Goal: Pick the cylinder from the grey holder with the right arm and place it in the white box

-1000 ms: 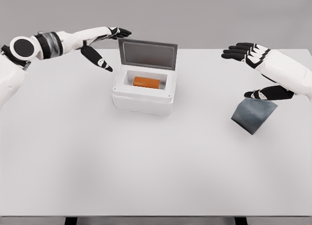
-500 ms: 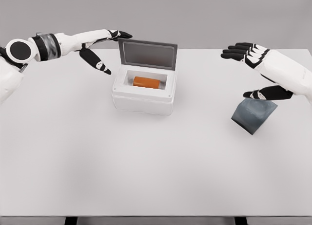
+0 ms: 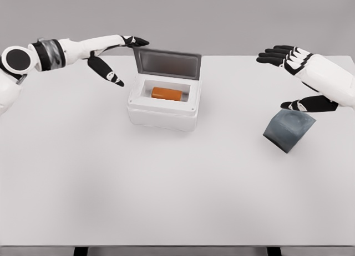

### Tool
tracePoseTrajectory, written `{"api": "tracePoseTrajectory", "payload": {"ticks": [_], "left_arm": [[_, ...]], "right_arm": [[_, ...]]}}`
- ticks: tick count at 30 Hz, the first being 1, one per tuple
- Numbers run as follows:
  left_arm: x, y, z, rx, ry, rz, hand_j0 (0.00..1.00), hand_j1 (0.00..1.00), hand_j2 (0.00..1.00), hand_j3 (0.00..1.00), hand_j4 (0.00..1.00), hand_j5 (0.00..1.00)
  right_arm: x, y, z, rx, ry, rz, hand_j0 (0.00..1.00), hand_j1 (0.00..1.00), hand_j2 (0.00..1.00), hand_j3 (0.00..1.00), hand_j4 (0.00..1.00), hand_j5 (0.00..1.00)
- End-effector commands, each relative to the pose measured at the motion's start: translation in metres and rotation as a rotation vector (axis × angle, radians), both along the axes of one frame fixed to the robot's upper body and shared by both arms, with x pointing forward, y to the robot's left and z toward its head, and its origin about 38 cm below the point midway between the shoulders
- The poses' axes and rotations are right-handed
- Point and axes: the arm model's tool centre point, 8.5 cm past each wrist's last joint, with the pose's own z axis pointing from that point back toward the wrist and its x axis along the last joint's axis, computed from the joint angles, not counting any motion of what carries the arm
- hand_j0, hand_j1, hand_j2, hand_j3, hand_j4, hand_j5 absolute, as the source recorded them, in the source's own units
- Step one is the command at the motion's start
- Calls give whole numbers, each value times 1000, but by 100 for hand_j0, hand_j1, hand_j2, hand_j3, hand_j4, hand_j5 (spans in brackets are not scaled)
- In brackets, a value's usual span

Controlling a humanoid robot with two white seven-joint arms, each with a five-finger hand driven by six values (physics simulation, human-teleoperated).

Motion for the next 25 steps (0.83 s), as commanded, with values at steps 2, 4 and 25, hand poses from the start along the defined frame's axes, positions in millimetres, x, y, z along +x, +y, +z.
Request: {"api": "tracePoseTrajectory", "payload": {"ticks": [2,4,25], "left_arm": [[-2,-1,5,-7,-8,-10,100,100,100,100,100,100],[-4,5,7,-1,-14,-7,100,100,100,100,100,100],[-130,113,39,-18,-218,-138,100,100,100,100,100,100]], "right_arm": [[0,-1,0,6,3,-1,100,100,100,100,100,100],[0,-1,0,6,3,-1,100,100,100,100,100,100],[0,0,1,9,1,0,100,100,100,100,100,100]]}}
